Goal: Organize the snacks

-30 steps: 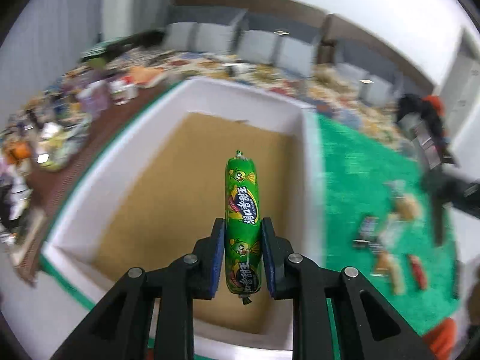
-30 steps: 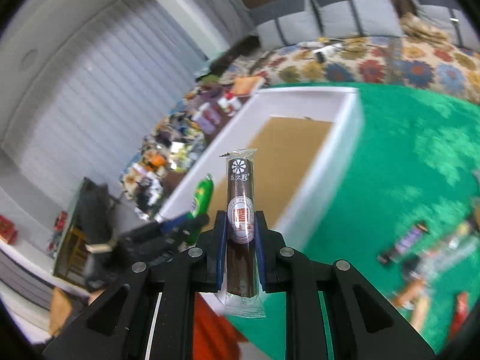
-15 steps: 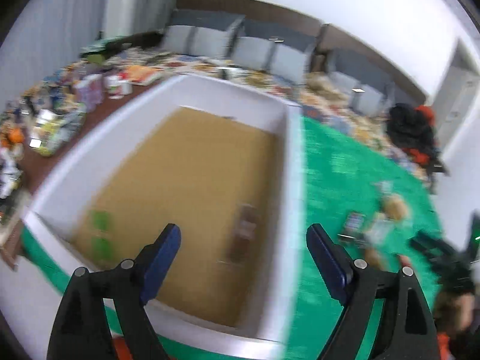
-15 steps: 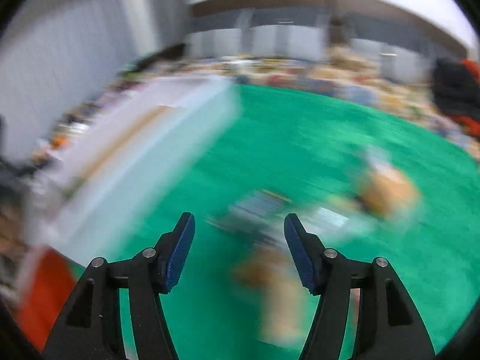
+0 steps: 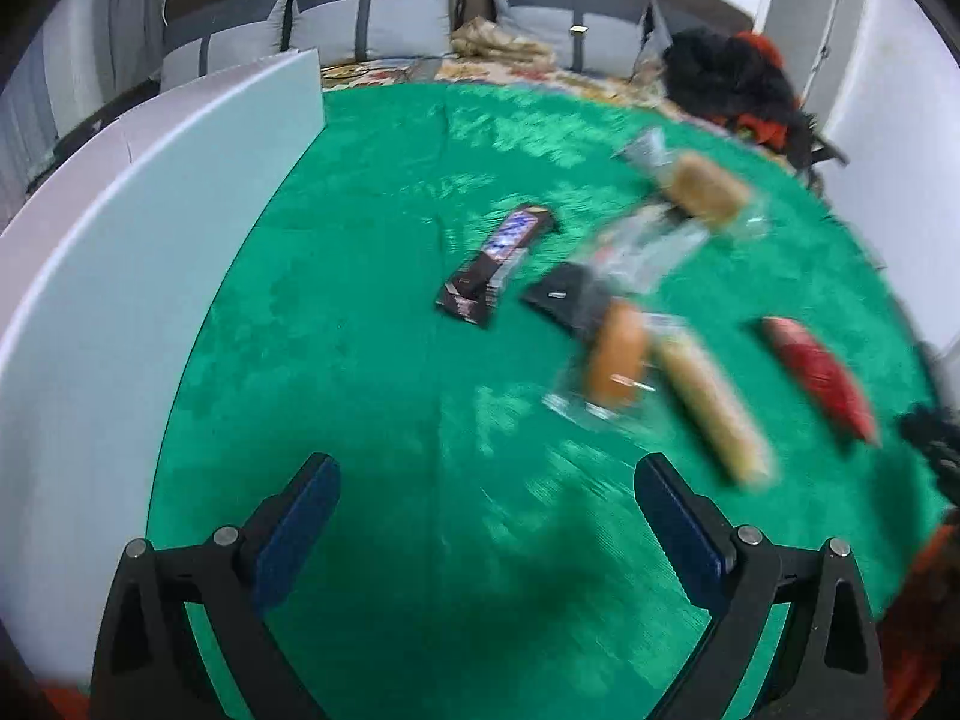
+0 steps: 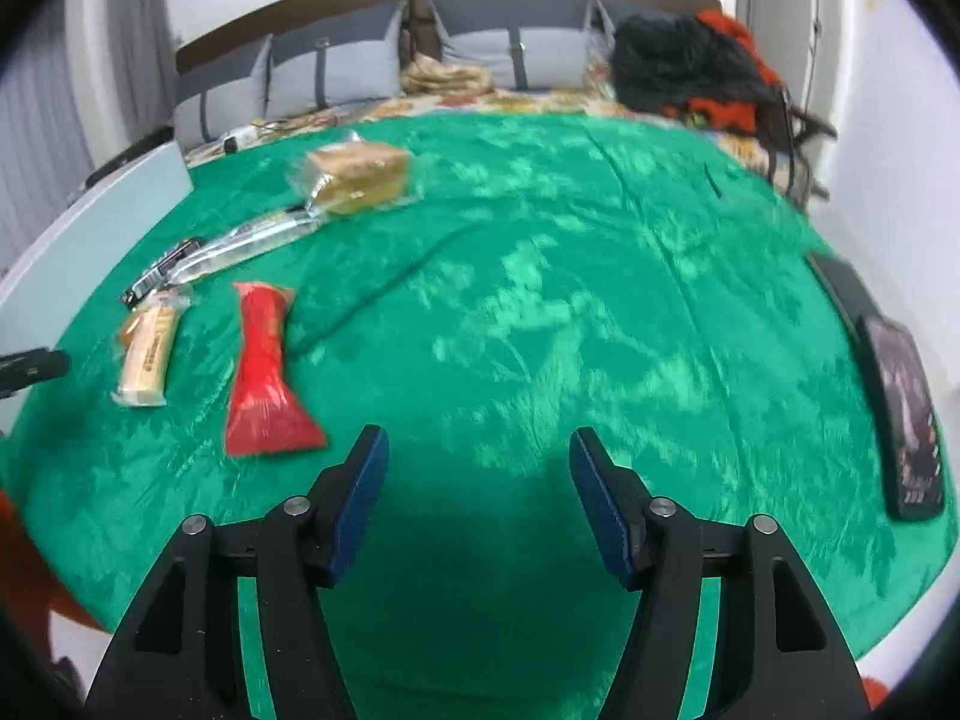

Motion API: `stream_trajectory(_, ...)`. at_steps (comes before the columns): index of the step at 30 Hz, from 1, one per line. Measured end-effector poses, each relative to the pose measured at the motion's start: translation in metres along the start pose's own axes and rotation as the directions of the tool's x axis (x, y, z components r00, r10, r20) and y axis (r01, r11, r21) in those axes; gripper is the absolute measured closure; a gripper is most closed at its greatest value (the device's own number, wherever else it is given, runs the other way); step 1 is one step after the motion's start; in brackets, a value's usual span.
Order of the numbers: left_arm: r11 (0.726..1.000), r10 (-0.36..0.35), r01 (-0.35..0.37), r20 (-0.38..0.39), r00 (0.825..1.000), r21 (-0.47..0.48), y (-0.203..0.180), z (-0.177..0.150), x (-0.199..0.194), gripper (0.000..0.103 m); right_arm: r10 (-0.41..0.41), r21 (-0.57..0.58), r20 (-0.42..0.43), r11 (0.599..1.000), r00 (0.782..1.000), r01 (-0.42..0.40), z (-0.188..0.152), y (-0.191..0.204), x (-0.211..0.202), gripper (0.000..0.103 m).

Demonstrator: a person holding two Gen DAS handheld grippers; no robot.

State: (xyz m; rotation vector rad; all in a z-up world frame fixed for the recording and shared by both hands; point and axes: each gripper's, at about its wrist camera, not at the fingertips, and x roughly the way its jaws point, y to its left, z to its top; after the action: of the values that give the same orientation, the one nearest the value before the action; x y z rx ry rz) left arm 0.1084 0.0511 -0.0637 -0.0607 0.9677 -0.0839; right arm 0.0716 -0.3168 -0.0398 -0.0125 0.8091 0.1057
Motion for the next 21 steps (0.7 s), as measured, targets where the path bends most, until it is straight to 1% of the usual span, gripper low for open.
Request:
stream_trajectory(1, 1.000, 0.016, -0.016, -0.007, 1.000, -0.001, 0.006, 0.005, 0.010, 0.005, -0.008, 0.002, 0.001, 1.000, 1.000, 0.008, -0.002, 0.001, 0.003, 0.034)
stream_trajectory(3, 0.999, 0.046, -0.047, -0.008, 0.999, -0.013, 0.012, 0.012, 0.023, 0.005, 0.005, 0.037, -0.016, 0.999, 1.000, -0.005, 0.001, -0.005, 0.012, 0.034)
stream_trajectory(5, 0.997, 0.070, -0.069, 0.012, 0.998, -0.019, 0.019, 0.017, 0.034, 0.005, -0.013, 0.078, -0.046, 0.997, 0.999, 0.017, 0.003, -0.014, 0.019, 0.034)
stream_trajectory(6, 0.995, 0.100, -0.099, 0.031, 0.995, -0.008, 0.022, 0.020, 0.037, 0.005, -0.017, 0.095, -0.059, 0.995, 0.998, 0.023, 0.006, -0.019, 0.024, 0.034)
stream_trajectory(7, 0.995, 0.099, -0.099, 0.023, 0.995, -0.006, 0.023, 0.022, 0.043, 0.001, -0.023, 0.106, -0.068, 0.994, 0.997, 0.030, 0.009, -0.021, 0.028, 0.034)
stream_trajectory(8, 0.995, 0.096, -0.096, 0.017, 0.995, -0.009, 0.026, 0.024, 0.046, 0.000, -0.037, 0.113, -0.083, 0.992, 0.996, 0.047, 0.014, -0.026, 0.034, 0.033)
stream_trajectory(9, 0.995, 0.099, -0.099, 0.019, 0.995, -0.011, 0.027, 0.025, 0.047, 0.000, -0.057, 0.110, -0.112, 0.991, 0.992, 0.069, 0.019, -0.028, 0.042, 0.030)
stream_trajectory(10, 0.995, 0.098, -0.097, 0.020, 0.995, -0.011, 0.028, 0.026, 0.048, 0.000, -0.076, 0.103, -0.150, 0.990, 0.986, 0.092, 0.025, -0.031, 0.054, 0.030)
stream_trajectory(11, 0.995, 0.097, -0.097, 0.020, 0.995, -0.011, 0.029, 0.026, 0.048, 0.000, -0.088, 0.097, -0.164, 0.990, 0.982, 0.104, 0.030, -0.034, 0.062, 0.027)
stream_trajectory(14, 0.995, 0.097, -0.097, 0.020, 0.995, -0.011, 0.030, 0.026, 0.048, 0.000, -0.103, 0.079, -0.124, 0.990, 0.987, 0.114, 0.045, -0.038, 0.079, 0.024)
stream_trajectory(16, 0.995, 0.097, -0.096, 0.020, 0.995, -0.011, 0.029, 0.026, 0.047, 0.000, -0.105, 0.103, -0.102, 0.988, 0.989, 0.116, 0.051, -0.044, 0.090, 0.016)
stream_trajectory(18, 0.995, 0.096, -0.096, 0.020, 0.995, -0.012, 0.030, 0.026, 0.048, 0.000, -0.110, 0.117, -0.107, 0.986, 0.988, 0.122, 0.058, -0.046, 0.097, 0.012)
stream_trajectory(21, 0.995, 0.096, -0.096, 0.020, 0.995, -0.012, 0.030, 0.026, 0.048, 0.000, -0.107, 0.113, -0.112, 0.986, 0.988, 0.119, 0.058, -0.045, 0.101, 0.009)
